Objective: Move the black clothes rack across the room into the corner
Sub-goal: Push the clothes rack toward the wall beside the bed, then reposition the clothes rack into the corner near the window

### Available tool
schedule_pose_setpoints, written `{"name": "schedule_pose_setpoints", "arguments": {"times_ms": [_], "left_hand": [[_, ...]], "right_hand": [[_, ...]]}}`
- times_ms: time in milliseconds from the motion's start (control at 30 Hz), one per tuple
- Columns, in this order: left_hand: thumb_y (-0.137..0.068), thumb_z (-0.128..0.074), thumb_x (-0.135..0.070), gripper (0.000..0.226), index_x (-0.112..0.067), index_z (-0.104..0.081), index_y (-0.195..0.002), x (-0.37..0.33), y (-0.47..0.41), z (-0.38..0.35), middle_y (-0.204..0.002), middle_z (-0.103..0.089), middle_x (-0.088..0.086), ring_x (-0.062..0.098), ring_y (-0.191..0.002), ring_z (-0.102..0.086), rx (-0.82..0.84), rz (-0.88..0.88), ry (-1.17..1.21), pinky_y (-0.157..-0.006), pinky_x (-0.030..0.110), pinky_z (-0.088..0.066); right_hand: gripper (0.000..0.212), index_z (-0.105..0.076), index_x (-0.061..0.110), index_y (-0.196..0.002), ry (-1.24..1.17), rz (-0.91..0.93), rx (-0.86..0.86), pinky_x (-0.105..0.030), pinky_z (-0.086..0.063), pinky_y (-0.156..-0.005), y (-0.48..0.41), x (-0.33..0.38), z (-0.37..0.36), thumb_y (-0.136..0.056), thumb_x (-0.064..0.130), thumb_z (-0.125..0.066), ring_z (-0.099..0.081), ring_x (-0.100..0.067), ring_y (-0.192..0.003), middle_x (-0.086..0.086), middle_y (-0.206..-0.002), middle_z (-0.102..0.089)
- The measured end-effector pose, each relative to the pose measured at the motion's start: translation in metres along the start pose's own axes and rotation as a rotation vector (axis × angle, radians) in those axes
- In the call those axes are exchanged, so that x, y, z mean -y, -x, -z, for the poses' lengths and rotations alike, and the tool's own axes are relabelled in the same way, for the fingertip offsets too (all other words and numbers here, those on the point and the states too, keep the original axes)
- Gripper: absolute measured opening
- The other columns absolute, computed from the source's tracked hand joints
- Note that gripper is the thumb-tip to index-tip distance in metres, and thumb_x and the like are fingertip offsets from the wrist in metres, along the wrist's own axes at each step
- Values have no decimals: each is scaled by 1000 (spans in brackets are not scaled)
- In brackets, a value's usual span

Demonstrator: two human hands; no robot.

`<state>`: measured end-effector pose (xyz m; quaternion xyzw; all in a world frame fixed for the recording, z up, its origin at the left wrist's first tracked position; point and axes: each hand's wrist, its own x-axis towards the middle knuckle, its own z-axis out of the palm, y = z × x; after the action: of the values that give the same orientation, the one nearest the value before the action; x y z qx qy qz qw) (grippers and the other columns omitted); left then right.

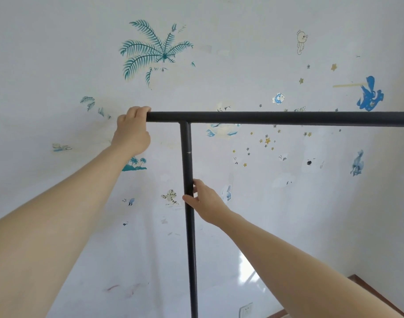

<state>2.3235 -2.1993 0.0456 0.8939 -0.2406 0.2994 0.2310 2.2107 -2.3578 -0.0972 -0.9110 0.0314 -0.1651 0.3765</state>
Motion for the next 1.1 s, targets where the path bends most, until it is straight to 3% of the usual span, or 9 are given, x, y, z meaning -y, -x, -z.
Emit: {"name": "schedule_pose_setpoints", "arguments": {"times_ms": [67, 200, 433, 567, 800, 933, 1100], "left_hand": [[-83, -39, 4, 65, -19, -27, -142, -10, 10, 3, -148, -28, 5, 36, -130, -26, -20, 28, 24, -96, 45, -37], [-84, -44, 0, 58, -17, -34, -138, -40, 33, 7, -147, -32, 6, 34, -133, -24, -97, -26, 24, -98, 49, -37], [-82, -50, -1, 44, -15, -50, -124, -141, 92, -14, -132, -45, 6, 30, -128, -33, -154, -217, 172, -96, 41, -40], [-85, -46, -2, 36, -18, -56, -116, -210, 138, -40, -127, -50, -1, 22, -125, -37, -33, -339, 305, -90, 30, -39], [-88, -51, -10, 26, -21, -61, -109, -350, 231, -105, -120, -56, -4, 19, -120, -43, 311, -519, 428, -96, 32, -39], [-88, -51, -14, 24, -21, -62, -109, -424, 274, -129, -120, -57, -4, 19, -119, -44, 400, -601, 486, -97, 35, -39], [-90, -50, -24, 22, -23, -61, -109, -491, 306, -156, -119, -58, -3, 20, -118, -45, 508, -764, 443, -94, 35, -38]], "right_hand": [[48, -38, 19, -137, 24, 17, 15, -31, -42, -88, 14, -9, 11, -94, 34, -50, -57, -23, -107, -4, -126, -56], [47, -39, 20, -139, 79, 2, 23, -33, -43, -97, 48, -23, 47, -95, 34, -49, -56, -21, -111, -3, -131, -55], [43, -45, 20, -136, 123, -65, -25, -30, -45, -92, 141, -72, 128, -96, 32, -49, -60, -20, -107, -1, -127, -57], [38, -51, 24, -131, 82, -175, -74, -22, -47, -76, 206, -114, 182, -95, 34, -50, -60, -12, -98, 8, -115, -59], [33, -53, 25, -129, 80, -353, -219, -28, -48, -83, 353, -197, 276, -98, 33, -43, -61, -18, -100, 0, -115, -64], [35, -51, 24, -131, 66, -496, -353, -17, -44, -72, 435, -239, 319, -100, 33, -38, -58, -13, -100, 2, -112, -63], [34, -53, 21, -129, 80, -624, -559, -33, -45, -92, 510, -265, 350, -100, 31, -38, -61, -19, -103, 0, -110, -66]]}}
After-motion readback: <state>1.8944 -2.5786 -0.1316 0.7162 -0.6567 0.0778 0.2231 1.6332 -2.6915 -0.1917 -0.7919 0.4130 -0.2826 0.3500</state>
